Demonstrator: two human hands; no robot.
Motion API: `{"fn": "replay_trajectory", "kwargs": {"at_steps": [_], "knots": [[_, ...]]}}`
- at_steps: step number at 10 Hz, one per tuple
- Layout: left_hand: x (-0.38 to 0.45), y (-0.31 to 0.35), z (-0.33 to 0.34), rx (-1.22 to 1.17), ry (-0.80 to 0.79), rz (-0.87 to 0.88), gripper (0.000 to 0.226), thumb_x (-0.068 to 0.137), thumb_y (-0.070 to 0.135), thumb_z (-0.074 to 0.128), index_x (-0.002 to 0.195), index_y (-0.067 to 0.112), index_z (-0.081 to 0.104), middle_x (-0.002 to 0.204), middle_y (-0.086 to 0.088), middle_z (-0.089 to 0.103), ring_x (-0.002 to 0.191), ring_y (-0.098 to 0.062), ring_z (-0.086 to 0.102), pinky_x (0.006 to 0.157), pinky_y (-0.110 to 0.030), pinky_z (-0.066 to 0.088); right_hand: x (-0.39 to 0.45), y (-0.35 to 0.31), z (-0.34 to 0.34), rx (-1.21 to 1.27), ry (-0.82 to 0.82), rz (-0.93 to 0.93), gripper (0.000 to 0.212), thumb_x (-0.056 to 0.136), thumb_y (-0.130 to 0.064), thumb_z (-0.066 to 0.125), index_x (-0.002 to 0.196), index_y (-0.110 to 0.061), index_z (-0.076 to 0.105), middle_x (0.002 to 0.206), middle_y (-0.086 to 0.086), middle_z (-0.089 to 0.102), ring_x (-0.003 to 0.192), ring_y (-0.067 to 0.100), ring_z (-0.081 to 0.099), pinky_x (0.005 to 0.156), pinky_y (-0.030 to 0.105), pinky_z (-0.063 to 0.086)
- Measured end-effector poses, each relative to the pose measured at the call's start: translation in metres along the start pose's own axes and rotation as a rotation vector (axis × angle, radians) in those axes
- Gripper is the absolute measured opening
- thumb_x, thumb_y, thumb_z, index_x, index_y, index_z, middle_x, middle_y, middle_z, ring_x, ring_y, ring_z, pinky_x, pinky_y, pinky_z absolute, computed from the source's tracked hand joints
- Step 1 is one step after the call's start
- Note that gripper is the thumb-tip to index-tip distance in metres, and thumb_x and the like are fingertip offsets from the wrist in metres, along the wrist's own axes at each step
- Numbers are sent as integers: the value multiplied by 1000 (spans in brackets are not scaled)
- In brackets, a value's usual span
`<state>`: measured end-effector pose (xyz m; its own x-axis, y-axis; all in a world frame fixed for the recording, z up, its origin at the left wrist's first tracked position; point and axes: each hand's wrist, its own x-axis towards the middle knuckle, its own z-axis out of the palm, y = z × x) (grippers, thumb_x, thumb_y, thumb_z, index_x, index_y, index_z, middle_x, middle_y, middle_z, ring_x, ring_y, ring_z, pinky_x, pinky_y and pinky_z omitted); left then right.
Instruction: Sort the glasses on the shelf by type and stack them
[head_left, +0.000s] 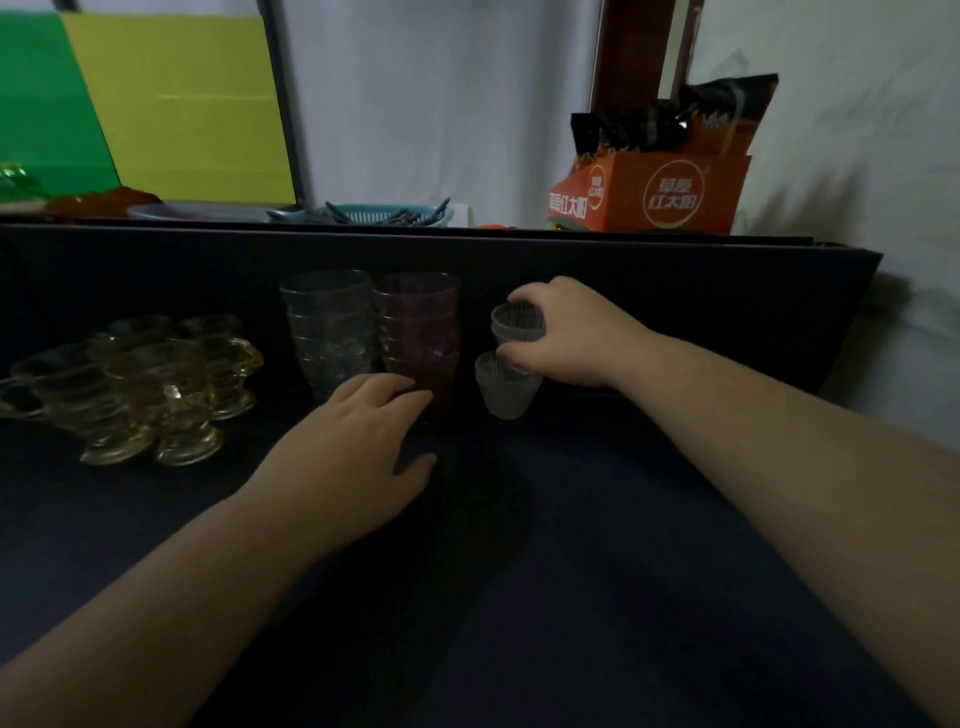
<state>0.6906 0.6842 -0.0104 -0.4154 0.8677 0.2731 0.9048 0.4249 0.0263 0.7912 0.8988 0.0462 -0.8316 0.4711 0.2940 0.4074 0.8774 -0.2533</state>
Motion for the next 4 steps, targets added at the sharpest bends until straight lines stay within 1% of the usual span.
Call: {"fn": "replay_trajectory", "kwargs": {"at_steps": [2,3,4], "knots": [[-1,-16,3,18,-26,-24,68,88,56,52,147,34,28,154,7,27,141,-15,22,110,-33,29,12,-11,25,-28,-79,36,75,79,-55,72,143,-26,48,125,7,48,111,24,55,95,41,51],[0,-18,3,19,-22,-40,67,88,56,52,147,33,29,152,6,29,140,-15,25,109,-34,32,12,-12,31,-44,-97,53,78,79,-59,70,145,-25,45,126,8,48,113,25,55,95,42,50],[-3,-21,1,37,-70,-43,68,88,56,52,147,32,29,152,5,30,140,-16,26,109,-35,33,7,-11,32,-107,-124,77,87,75,-60,72,148,-27,38,131,8,44,118,26,50,96,42,49]]}}
